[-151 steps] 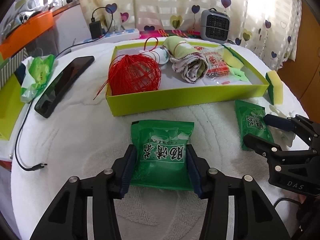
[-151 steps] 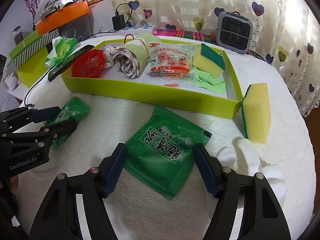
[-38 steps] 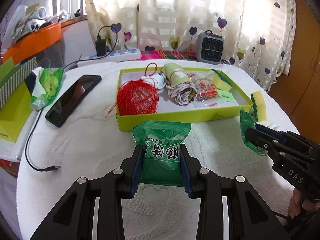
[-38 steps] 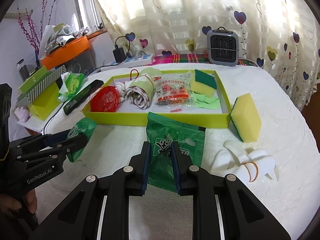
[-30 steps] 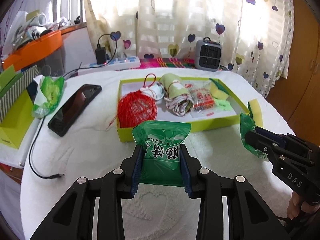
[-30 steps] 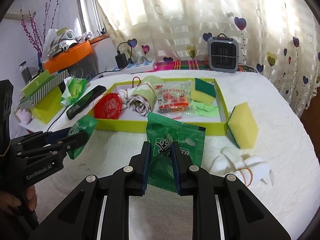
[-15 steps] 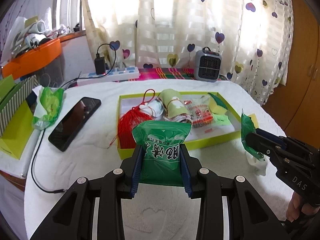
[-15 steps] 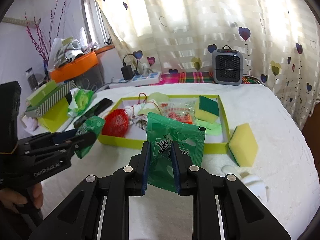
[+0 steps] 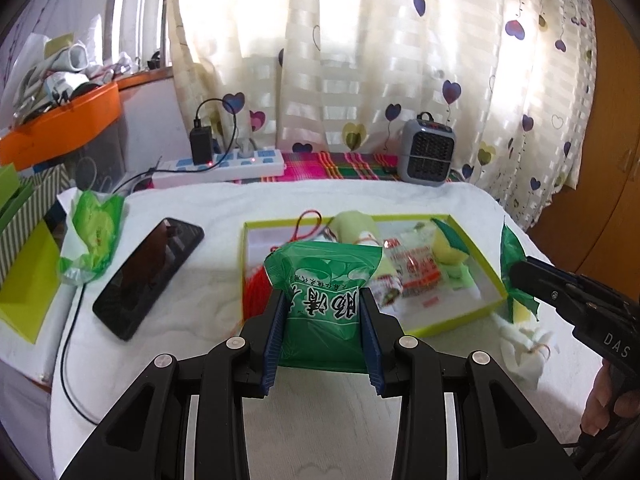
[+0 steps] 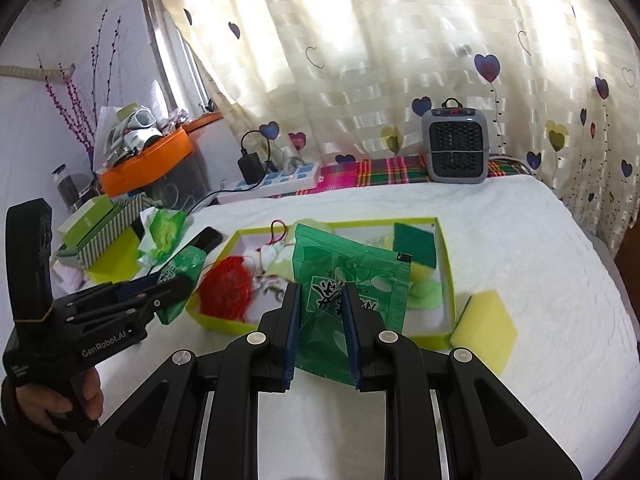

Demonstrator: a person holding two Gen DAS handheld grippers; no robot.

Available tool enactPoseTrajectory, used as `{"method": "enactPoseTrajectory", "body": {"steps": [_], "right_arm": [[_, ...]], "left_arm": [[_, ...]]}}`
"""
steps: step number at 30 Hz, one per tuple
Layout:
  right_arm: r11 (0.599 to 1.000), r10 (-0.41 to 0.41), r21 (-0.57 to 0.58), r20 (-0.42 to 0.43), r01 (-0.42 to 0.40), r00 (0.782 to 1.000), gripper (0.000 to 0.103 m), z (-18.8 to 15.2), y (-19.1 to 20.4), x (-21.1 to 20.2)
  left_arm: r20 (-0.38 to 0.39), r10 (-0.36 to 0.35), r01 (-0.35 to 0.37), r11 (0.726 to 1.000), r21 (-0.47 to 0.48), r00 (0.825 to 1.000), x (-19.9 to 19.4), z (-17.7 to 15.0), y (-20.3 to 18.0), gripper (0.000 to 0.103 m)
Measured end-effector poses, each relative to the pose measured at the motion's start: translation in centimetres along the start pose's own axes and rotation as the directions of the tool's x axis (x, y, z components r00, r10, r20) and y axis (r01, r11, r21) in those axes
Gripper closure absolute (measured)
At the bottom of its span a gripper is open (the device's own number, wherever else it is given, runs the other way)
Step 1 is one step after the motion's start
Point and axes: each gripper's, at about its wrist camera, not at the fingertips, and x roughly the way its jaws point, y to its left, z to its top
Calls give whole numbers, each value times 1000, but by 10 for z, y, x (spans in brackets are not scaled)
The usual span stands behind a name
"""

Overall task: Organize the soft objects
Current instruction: 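Carry both green sachets over the box lid with left and right grippers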

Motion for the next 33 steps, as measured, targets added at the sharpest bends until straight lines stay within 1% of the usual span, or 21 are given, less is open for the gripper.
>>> {"method": "enactPoseTrajectory", "body": {"steps": [8,10,15,20,25,29,33], "right_arm": [[999,-19,-33,-13,19,1000,82,16,0,23],[999,-24,-41,-21,23,999,82,19,0,30],[997,-42,-63,-46,39,998,82,28,0,50],[996,-55,-80,-76,49,996,82,33,-2,70],[993,-74,-95,-112,64,991,82,35,-5,89],[990,-96,-117,-143,80,985,82,37,-7,106],[987,-113,-135,-172,90,978,82,37,-8,122]], "left_arm": [[-2,14,-14,1000,-5,1000,21,23,10,69],[-5,7,-7,1000,-5,1000,27,27,11,69],[-43,4,-4,1000,-6,999,51,36,13,69],[-65,9,-8,1000,17,998,72,42,11,69],[-99,13,-11,1000,12,995,92,44,14,69],[-122,36,-34,999,17,992,106,42,16,69],[-148,24,-21,1000,22,989,117,40,15,68]]}}
